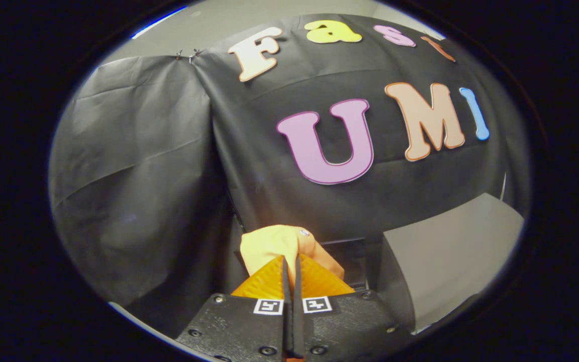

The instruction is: Put the clothes into the washing machine and then close the washing machine lid.

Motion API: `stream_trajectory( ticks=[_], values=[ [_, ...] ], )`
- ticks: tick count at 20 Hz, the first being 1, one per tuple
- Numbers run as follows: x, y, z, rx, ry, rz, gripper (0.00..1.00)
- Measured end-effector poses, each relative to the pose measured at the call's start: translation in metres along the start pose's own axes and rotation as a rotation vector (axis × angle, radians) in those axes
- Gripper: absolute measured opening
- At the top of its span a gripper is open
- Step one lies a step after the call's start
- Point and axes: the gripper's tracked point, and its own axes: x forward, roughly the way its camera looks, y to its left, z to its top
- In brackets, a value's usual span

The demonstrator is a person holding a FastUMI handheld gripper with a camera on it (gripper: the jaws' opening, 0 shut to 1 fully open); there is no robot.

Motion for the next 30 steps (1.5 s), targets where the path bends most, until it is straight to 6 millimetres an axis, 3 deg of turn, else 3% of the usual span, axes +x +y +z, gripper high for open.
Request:
stream_trajectory(
  ticks=[4, 10, 18, 22, 30],
  values=[
    [0.021, 0.004, -0.035, 0.02, 0.006, 0.001, 0.0],
    [0.05, -0.011, -0.087, 0.125, -0.034, -0.031, 0.0],
    [0.089, -0.036, -0.187, 0.171, 0.068, -0.105, 0.0],
    [0.104, -0.038, -0.232, 0.197, 0.11, -0.119, 0.0],
    [0.126, -0.037, -0.279, 0.197, 0.124, -0.135, 0.0]
  ],
)
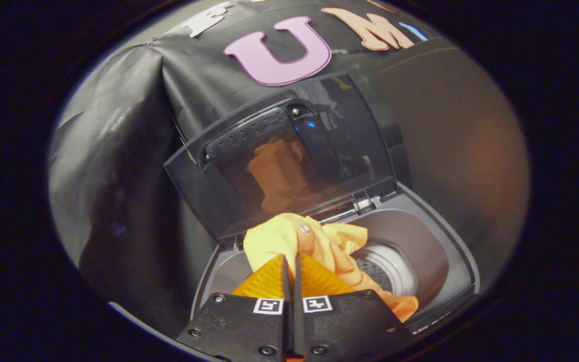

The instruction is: Put the clothes into the washing machine and then close the washing machine lid.

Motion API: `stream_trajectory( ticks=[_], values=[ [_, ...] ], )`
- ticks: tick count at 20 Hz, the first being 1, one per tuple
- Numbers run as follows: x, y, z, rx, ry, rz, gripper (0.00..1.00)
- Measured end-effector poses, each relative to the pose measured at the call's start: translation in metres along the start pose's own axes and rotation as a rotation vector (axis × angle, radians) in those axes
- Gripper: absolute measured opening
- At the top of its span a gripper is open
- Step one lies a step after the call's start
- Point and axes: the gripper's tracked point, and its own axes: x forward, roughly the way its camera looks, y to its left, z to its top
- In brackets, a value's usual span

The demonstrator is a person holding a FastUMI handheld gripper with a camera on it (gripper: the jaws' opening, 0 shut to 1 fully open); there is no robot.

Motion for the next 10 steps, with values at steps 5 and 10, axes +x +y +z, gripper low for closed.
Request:
stream_trajectory(
  ticks=[5, 10],
  values=[
    [0.01, -0.002, -0.018, -0.003, 0.043, -0.028, 0.02],
    [0.012, -0.004, -0.02, -0.015, 0.054, -0.056, 0.05]
  ],
)
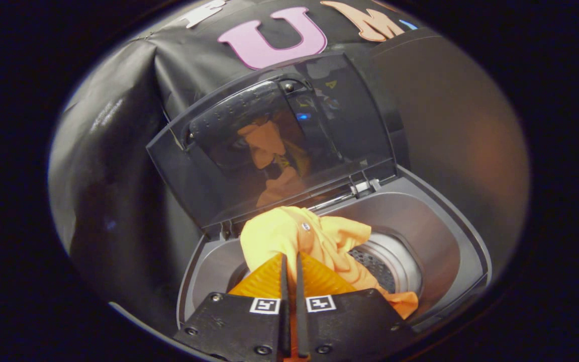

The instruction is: Put the clothes into the washing machine and then close the washing machine lid.

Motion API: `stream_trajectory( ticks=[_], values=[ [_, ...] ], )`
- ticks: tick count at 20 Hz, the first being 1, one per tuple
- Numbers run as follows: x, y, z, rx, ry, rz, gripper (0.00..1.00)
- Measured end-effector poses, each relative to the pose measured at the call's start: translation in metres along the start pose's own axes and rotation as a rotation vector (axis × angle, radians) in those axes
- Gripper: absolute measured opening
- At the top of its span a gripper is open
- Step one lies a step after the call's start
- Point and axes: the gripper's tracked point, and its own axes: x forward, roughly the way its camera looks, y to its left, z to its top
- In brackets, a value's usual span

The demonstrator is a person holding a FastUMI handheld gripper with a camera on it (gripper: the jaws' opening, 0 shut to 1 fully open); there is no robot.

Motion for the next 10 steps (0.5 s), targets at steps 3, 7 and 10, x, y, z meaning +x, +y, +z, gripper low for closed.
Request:
stream_trajectory(
  ticks=[3, 7, 10],
  values=[
    [0.0, -0.01, -0.006, -0.012, 0.021, -0.063, 0.3],
    [-0.005, -0.015, -0.014, -0.057, 0.064, -0.089, 0.74],
    [-0.011, -0.014, -0.014, -0.085, 0.072, -0.088, 0.99]
  ],
)
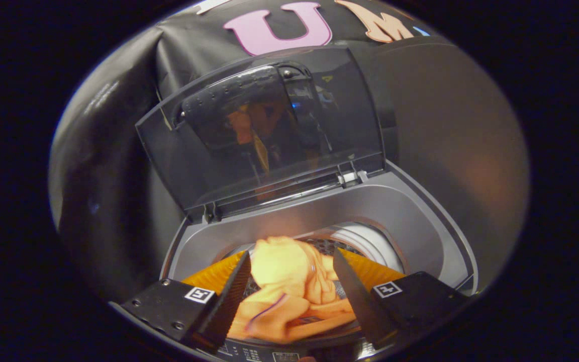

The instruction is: Put the clothes into the washing machine and then close the washing machine lid.

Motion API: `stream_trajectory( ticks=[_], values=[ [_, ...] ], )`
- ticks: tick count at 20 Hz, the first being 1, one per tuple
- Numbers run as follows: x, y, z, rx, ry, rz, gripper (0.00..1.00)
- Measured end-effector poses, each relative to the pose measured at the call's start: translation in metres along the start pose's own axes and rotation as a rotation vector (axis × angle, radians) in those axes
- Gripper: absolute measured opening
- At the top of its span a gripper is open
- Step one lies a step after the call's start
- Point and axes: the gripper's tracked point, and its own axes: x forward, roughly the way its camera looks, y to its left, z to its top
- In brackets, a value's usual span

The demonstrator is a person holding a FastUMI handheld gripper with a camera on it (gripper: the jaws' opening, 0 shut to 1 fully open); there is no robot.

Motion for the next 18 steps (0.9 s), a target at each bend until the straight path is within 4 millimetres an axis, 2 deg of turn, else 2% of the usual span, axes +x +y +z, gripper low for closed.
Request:
stream_trajectory(
  ticks=[3, 10, 15, 18],
  values=[
    [-0.005, 0.004, 0.008, 0.001, -0.007, 0.008, 0.98],
    [-0.026, 0.005, 0.042, -0.028, -0.051, -0.019, 0.98],
    [-0.047, 0.028, 0.072, -0.095, -0.097, 0.031, 0.98],
    [-0.054, 0.038, 0.098, -0.122, -0.133, 0.043, 0.97]
  ],
)
